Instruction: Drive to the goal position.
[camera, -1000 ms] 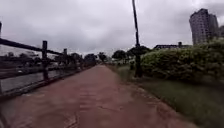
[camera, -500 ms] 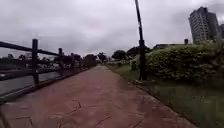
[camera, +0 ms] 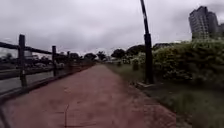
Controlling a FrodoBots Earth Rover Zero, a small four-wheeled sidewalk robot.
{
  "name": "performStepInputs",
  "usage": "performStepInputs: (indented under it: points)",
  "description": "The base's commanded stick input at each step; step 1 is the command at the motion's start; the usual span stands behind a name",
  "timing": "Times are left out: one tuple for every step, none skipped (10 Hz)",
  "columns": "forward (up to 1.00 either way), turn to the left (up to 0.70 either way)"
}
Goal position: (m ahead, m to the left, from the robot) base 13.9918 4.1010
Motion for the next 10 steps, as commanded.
performStepInputs:
  points:
    - [1.0,0.0]
    - [1.0,0.0]
    - [1.0,0.0]
    - [1.0,0.0]
    - [1.0,0.0]
    - [1.0,0.0]
    - [0.99,0.0]
    - [0.93,0.0]
    - [0.89,0.0]
    - [0.87,0.0]
